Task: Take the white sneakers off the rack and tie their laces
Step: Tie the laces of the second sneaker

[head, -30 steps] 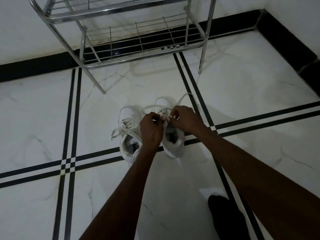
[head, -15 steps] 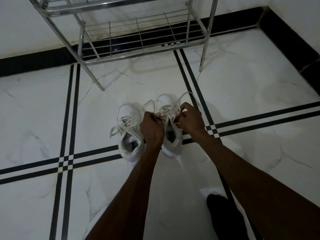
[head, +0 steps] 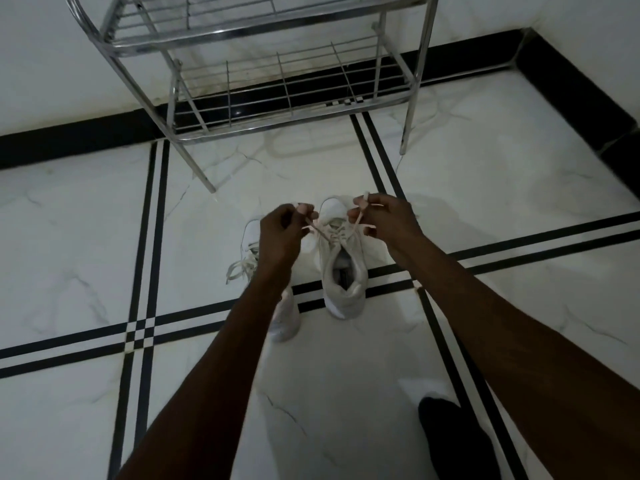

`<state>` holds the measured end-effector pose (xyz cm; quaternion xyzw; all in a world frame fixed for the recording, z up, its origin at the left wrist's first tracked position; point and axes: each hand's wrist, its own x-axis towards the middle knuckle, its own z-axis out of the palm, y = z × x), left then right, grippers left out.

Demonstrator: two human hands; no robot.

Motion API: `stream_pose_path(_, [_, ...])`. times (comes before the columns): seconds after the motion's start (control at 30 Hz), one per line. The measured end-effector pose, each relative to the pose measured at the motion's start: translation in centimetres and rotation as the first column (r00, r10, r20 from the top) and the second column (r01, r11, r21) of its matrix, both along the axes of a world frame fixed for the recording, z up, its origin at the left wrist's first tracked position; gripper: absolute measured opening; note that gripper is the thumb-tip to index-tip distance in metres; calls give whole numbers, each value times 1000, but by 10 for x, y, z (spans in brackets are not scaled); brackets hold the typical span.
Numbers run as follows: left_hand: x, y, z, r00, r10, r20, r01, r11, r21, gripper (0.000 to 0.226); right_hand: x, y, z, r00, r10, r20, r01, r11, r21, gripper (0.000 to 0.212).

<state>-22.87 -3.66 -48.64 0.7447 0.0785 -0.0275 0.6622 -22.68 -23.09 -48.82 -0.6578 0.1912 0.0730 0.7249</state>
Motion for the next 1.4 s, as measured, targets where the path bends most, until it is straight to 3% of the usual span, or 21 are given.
stream_pose_path(0.1, [19, 11, 21, 974, -172, 148, 134, 963, 235, 28, 7, 10, 8, 984, 169, 51, -159, 973, -167, 15])
stream_pose_path(0.17, [26, 11, 28, 936, -297, 188, 221, 913, 343, 29, 11, 22, 17, 888, 458, 30, -422, 840, -341, 16])
stream_pose_path(0.27, [29, 6, 29, 907, -372, 200, 308, 906, 290, 28, 16, 31, 31, 723, 688, -65, -603, 583, -545, 29])
stream_pose_path(0.43, [21, -3, 6, 910, -402, 102, 391, 913, 114, 39, 16, 18, 36, 705, 708, -47, -615, 576, -539, 26])
stream_pose_path(0.53, [12, -5, -7, 915, -403, 11, 402, 915, 41, 45, 16, 13, 34, 678, 732, -69, -599, 494, -630, 30])
stream_pose_path(0.63, [8, -3, -10, 928, -353, 123, 349, 936, 56, 47, 18, 7, 34, 706, 706, -66, -549, 486, -681, 27])
stream_pose_path(0.77, [12, 1, 2, 910, -286, 300, 234, 952, 199, 42, 17, 4, 34, 730, 681, -63, -525, 498, -690, 24])
stream_pose_path(0.87, [21, 1, 11, 922, -360, 144, 339, 928, 154, 30, 13, 6, 34, 758, 652, -18, -489, 549, -678, 10])
stream_pose_path(0.97, [14, -3, 8, 898, -435, -63, 439, 894, 88, 22, 14, 6, 33, 790, 610, 54, -370, 546, -751, 15])
stream_pose_path(1.1, [7, 0, -1, 910, -409, -63, 414, 902, 123, 29, 10, 9, 30, 794, 595, 125, -224, 478, -849, 11])
stream_pose_path(1.23, [9, -7, -4, 937, -337, -92, 346, 932, 109, 7, -2, 15, 26, 795, 568, 212, -62, 423, -904, 11])
stream_pose_path(1.4, [9, -16, -8, 966, -241, -98, 248, 967, 65, 18, -7, 24, 7, 772, 502, 390, 61, 553, -831, 12])
